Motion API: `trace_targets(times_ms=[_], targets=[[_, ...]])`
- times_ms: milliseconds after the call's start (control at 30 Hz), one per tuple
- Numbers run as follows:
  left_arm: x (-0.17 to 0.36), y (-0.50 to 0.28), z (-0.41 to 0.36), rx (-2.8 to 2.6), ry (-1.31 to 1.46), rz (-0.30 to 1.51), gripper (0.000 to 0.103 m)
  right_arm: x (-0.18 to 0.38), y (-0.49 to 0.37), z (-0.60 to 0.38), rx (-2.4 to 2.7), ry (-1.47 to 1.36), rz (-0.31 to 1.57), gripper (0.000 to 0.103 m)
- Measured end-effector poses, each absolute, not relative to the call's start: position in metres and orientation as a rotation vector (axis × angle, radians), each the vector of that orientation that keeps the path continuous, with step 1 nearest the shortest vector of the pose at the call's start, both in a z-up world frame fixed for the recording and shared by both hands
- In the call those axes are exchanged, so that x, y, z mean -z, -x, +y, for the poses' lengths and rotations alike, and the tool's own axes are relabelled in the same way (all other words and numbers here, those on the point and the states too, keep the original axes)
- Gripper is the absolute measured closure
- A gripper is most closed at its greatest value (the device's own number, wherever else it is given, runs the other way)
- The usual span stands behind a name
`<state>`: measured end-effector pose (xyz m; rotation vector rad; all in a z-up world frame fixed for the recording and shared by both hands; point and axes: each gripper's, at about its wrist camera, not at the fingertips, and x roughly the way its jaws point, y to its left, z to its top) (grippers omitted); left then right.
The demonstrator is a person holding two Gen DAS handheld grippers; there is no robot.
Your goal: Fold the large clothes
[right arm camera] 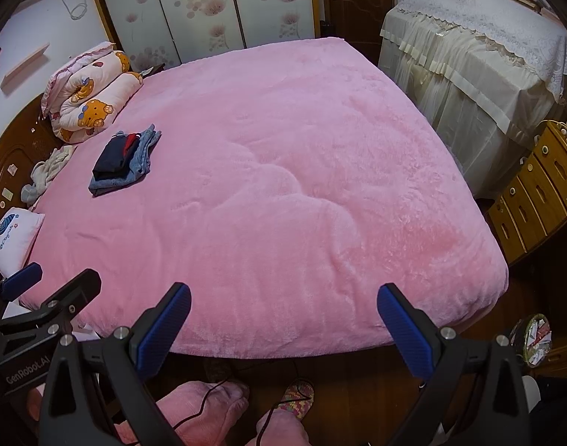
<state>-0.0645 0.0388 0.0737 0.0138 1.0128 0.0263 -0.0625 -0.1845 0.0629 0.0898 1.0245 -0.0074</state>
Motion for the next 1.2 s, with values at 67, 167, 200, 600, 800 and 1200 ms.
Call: trace_targets(times_ms=[67, 167, 200, 600, 800, 1200], targets=[[-0.0742, 0.0646, 0.0387, -0.027, -0.016, 1.010, 0.001, -0.0638, 0.0622, -0.1844, 0.006, -0.090, 1.024, 0.002], [-0.0737, 0.0641, 0.0395, -0.026, -0.015, 1.009, 0.001, -0.0632, 0.0626, -0.1847, 0.005, -0.090, 1.021, 0.002], [-0.0737, 0.0641, 0.0378, -0.028, -0.016, 1.008, 0.001, -0.0638, 0.0631, -0.1836, 0.006, -0.091, 1.021, 0.002], [-0.0762, 0.0708, 0.0330, -0.041, -0.010, 1.003, 0.001, -0.0675, 0.0678, -0.1791, 0.007, -0.093, 1.020, 0.002], [-0.0765, 0.0713, 0.0327, -0.042, -0.010, 1.003, 0.001, -0.0673, 0.0685, -0.1787, 0.008, -0.094, 1.021, 0.002], [-0.0764, 0.0729, 0.0309, -0.047, -0.012, 1.001, 0.001, -0.0672, 0.0678, -0.1799, 0.007, -0.094, 1.021, 0.002]])
